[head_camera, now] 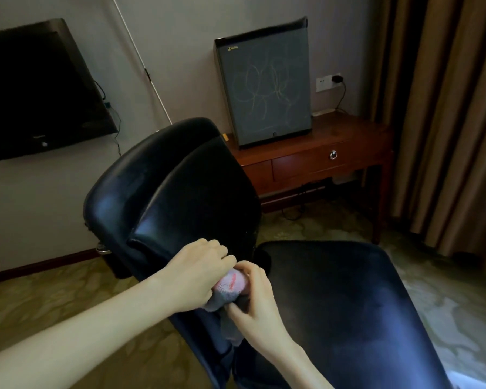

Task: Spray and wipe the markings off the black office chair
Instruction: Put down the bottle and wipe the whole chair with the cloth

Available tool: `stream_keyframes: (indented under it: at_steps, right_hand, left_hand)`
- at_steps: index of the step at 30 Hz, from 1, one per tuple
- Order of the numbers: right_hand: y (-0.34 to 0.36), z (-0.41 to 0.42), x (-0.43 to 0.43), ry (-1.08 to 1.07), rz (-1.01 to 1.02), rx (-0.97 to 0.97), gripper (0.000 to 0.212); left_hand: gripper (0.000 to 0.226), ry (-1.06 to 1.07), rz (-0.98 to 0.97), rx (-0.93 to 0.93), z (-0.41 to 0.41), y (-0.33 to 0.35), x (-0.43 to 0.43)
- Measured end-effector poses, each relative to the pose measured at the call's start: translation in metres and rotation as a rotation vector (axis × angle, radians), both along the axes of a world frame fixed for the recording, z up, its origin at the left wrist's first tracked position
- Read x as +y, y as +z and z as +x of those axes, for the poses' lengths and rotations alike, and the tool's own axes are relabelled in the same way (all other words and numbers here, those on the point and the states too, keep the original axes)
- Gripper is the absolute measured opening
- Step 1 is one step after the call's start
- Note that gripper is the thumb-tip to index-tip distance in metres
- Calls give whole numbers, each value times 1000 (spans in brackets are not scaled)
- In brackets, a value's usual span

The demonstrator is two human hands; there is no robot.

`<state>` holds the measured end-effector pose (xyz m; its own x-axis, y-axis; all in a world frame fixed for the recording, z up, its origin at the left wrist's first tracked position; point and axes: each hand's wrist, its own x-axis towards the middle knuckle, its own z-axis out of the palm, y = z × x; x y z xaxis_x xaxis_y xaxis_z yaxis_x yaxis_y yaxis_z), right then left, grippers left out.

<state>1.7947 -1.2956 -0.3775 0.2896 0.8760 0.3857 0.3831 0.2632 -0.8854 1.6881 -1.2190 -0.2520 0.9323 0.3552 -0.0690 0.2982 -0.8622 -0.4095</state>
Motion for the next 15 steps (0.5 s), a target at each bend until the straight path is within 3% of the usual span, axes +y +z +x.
stream_keyframes:
  at_steps: [10,15]
  right_hand:
    - [-31,-2,13,-201,111,60,58]
    - [-27,-7,28,-171,74,50,58]
  left_hand:
    - [38,-135,107,-57,16,0,16]
    - [45,35,235,151,25,-5,4]
